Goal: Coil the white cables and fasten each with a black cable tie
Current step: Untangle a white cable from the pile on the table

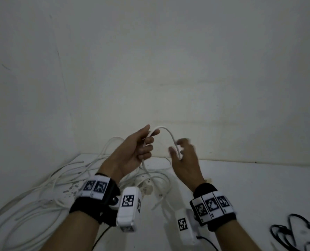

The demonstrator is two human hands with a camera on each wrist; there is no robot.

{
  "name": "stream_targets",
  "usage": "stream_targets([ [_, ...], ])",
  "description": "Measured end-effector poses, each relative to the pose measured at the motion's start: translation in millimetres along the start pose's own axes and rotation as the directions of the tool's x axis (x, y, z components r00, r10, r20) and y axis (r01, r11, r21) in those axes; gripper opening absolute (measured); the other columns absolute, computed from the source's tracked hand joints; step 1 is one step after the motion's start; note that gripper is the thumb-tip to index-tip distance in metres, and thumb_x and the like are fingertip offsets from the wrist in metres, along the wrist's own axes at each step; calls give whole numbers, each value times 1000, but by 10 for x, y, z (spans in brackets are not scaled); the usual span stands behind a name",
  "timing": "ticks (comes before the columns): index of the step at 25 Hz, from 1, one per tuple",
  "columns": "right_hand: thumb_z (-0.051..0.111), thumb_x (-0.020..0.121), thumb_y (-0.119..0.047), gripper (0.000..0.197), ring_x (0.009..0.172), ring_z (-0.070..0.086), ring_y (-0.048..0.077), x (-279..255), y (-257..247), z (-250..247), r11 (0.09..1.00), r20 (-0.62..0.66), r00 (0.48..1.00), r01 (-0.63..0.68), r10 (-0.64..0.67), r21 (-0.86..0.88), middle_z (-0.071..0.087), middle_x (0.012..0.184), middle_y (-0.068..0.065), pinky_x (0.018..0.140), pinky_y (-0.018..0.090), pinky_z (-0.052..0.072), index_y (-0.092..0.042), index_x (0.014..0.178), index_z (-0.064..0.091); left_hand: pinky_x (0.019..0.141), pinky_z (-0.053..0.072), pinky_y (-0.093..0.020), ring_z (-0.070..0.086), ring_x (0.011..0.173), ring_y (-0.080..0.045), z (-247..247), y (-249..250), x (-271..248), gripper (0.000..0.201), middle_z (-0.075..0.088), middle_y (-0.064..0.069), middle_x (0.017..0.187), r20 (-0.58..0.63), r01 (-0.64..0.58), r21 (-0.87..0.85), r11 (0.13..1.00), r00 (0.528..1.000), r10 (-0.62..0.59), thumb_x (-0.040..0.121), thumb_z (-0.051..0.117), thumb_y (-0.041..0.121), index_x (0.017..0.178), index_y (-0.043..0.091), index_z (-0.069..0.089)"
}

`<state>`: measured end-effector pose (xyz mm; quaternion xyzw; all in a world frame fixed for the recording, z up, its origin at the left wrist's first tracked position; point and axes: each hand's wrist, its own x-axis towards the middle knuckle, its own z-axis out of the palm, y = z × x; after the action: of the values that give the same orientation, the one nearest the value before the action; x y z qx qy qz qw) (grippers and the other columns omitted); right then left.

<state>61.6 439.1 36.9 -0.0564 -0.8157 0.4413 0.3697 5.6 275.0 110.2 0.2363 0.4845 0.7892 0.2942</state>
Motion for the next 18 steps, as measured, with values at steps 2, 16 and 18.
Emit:
stream_targets([
  [2, 56, 99, -32, 38, 123, 44, 16, 69, 69, -6, 988, -26, 997, -65, 69, 138, 43, 132, 0, 98, 28, 37, -25, 132, 37, 36, 14, -18, 23, 35, -2, 4, -149, -60, 25, 39, 8, 57, 29, -8, -51, 999, 1000, 10, 90, 51, 28, 100, 8, 62],
  [16, 70, 81, -60, 48, 67, 64, 21, 80, 520, -330, 907, -379, 826, -408, 416, 106, 66, 67, 7, 60, 26, 44, -13, 74, 63, 36, 15, -20, 18, 32, -7, -412, -517, 76, 18, 26, 11, 42, -377, -239, -549, 801, 926, 18, 75, 57, 25, 78, 9, 65],
  [18, 66, 81, -64, 45, 58, 65, 13, 34, 458, -241, 892, -188, 876, -453, 445, 1, 69, 75, 5, 53, 21, 44, -19, 78, 64, 35, 21, -19, 22, 33, -6, -439, -478, 68, 19, 30, 10, 45, -429, -382, -669, 638, 899, 88, 72, 53, 20, 79, 6, 64],
])
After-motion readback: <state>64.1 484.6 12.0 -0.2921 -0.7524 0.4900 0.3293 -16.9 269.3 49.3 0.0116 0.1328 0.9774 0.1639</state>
